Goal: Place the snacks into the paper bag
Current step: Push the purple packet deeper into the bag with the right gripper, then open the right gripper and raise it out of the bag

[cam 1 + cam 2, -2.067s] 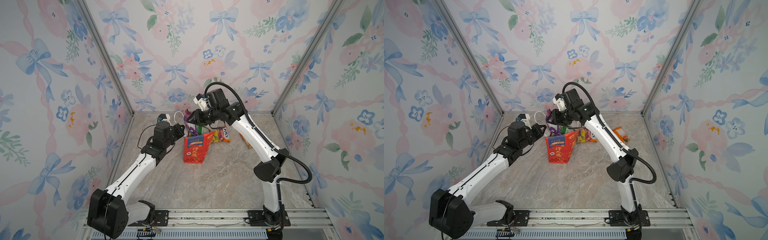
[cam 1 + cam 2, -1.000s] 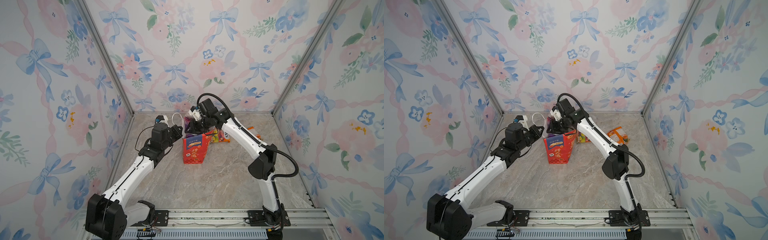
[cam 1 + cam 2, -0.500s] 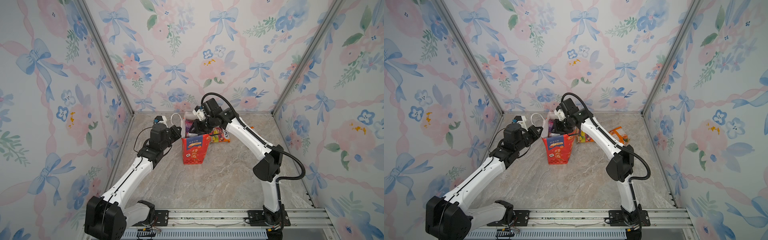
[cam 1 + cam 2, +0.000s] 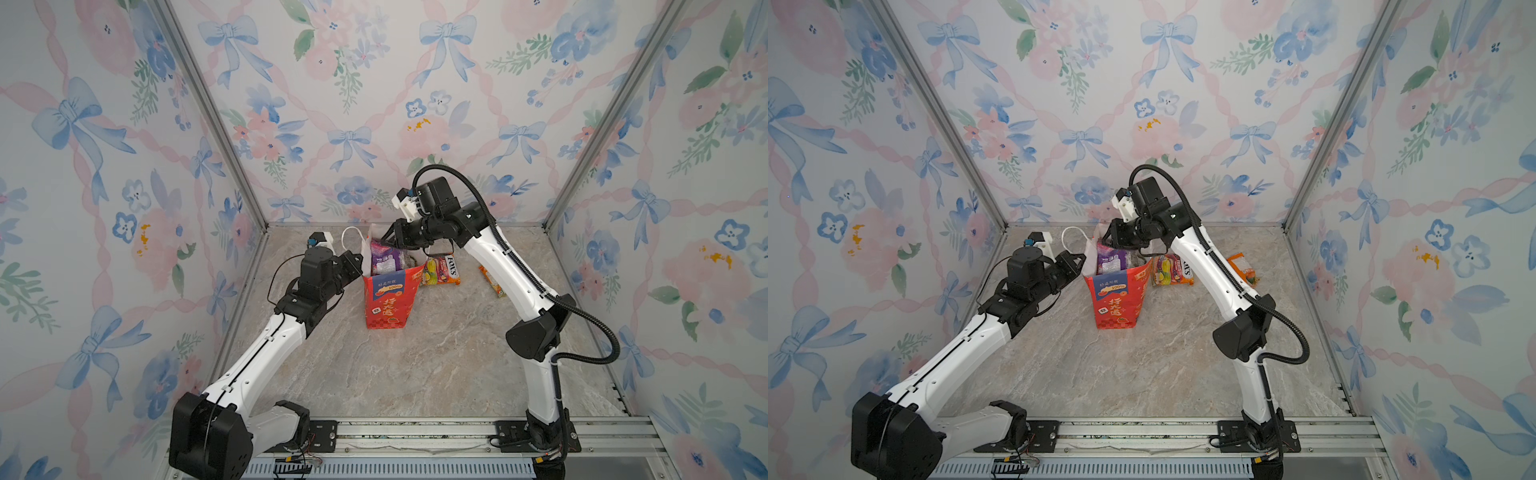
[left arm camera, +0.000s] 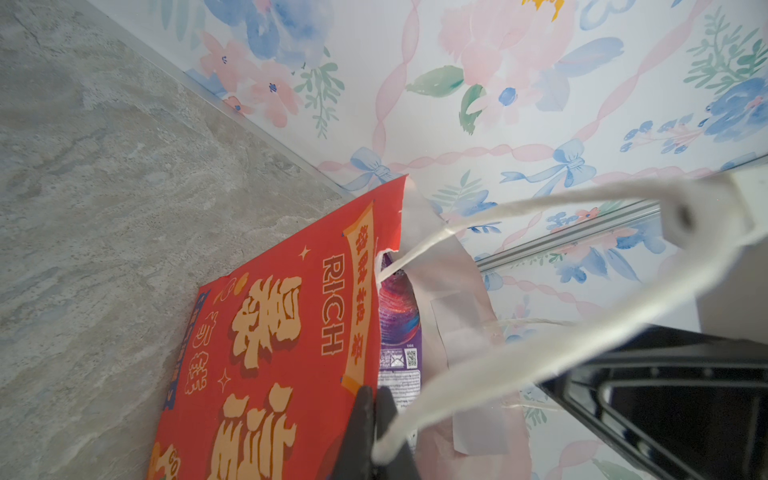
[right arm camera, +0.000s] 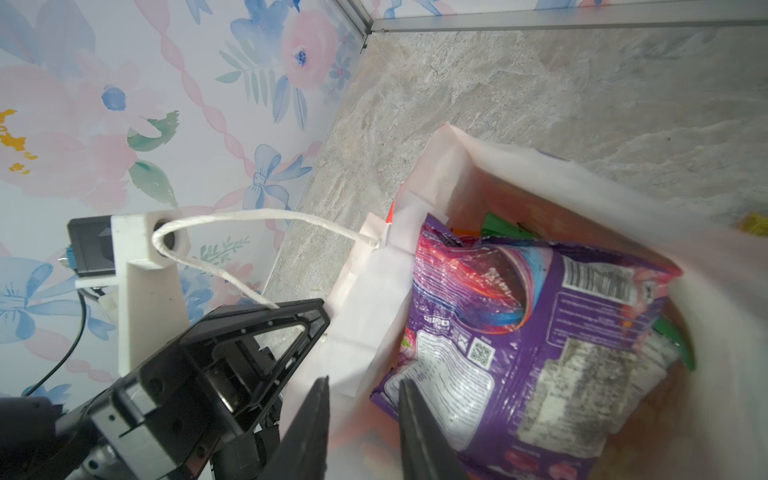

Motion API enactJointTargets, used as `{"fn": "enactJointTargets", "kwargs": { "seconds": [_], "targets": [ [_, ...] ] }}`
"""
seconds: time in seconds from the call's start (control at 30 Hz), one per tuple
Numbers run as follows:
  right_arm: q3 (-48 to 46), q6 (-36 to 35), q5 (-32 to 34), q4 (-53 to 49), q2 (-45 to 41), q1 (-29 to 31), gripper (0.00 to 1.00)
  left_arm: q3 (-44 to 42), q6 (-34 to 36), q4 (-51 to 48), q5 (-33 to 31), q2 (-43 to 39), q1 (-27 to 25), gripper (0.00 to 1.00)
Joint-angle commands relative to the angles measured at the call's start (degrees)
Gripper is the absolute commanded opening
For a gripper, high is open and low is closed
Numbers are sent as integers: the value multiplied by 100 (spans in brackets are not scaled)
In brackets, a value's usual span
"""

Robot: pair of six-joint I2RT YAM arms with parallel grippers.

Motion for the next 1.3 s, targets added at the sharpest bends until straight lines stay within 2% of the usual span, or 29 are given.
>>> {"fn": "enactJointTargets", "kwargs": {
  "seconds": [0.0, 0.37, 0.63, 0.77, 0.87, 0.97, 1.17, 1.27],
  "targets": [
    [133, -38, 5, -129, 369, -34, 31, 18, 100, 166, -28, -87, 61, 0],
    [148, -129, 30, -257, 670, 16, 34, 9, 100, 174, -47, -67, 67, 0],
    [258, -269, -243, -210, -231, -102, 37, -8, 100, 175, -41, -59, 73, 0],
    [-13, -351, -531, -241, -877, -314, 41, 9, 100, 180, -30, -68, 77, 0],
    [-620, -352, -720, -118, -1505, -592, 43, 1, 108, 180, -35, -92, 83, 0],
    [-1689, -248, -851, 291, -2263, -1031, 48, -13, 109, 175, -18, -113, 90, 0],
    [-4308, 590, -1483, 1957, -3804, -2414, 58, -26, 91, 175, 11, -143, 118, 0],
    [-5147, 690, -1424, 2197, -4229, -3090, 63, -26, 91, 175, 31, -150, 127, 0]
  ]
}}
